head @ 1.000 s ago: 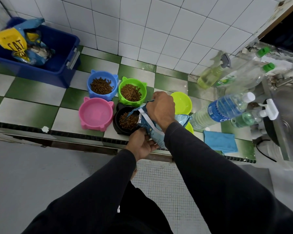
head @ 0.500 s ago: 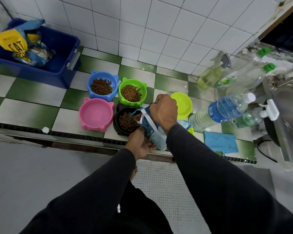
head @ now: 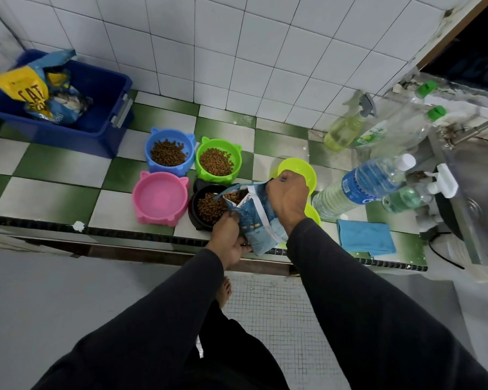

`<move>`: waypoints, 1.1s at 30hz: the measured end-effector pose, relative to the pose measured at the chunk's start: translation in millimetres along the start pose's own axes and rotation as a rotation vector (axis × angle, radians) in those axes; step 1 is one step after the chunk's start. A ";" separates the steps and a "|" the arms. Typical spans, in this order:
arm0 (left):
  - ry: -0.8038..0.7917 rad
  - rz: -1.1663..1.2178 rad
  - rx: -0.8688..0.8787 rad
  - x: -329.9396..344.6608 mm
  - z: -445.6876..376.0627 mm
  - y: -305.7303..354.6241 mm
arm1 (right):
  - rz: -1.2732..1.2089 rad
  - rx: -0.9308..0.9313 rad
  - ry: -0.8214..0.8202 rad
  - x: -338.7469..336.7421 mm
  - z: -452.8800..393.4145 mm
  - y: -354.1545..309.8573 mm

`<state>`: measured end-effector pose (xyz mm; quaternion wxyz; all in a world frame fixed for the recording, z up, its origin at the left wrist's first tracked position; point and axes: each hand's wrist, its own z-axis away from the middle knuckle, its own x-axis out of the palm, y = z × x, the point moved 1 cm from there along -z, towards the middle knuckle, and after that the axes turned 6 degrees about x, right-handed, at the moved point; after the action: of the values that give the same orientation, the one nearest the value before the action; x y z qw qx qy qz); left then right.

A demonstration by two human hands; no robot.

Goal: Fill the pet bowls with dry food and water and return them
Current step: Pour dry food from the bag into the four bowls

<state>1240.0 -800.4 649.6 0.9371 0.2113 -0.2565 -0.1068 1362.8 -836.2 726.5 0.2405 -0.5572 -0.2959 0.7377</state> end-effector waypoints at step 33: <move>0.047 -0.018 0.415 -64.8 39.6 67.9 | -0.463 0.077 -0.130 38.1 60.7 -57.9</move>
<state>1170.6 -733.6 682.8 0.8783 0.4044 -0.2489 -0.0551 1295.7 -779.3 753.7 0.4048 -0.4163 -0.4025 0.7077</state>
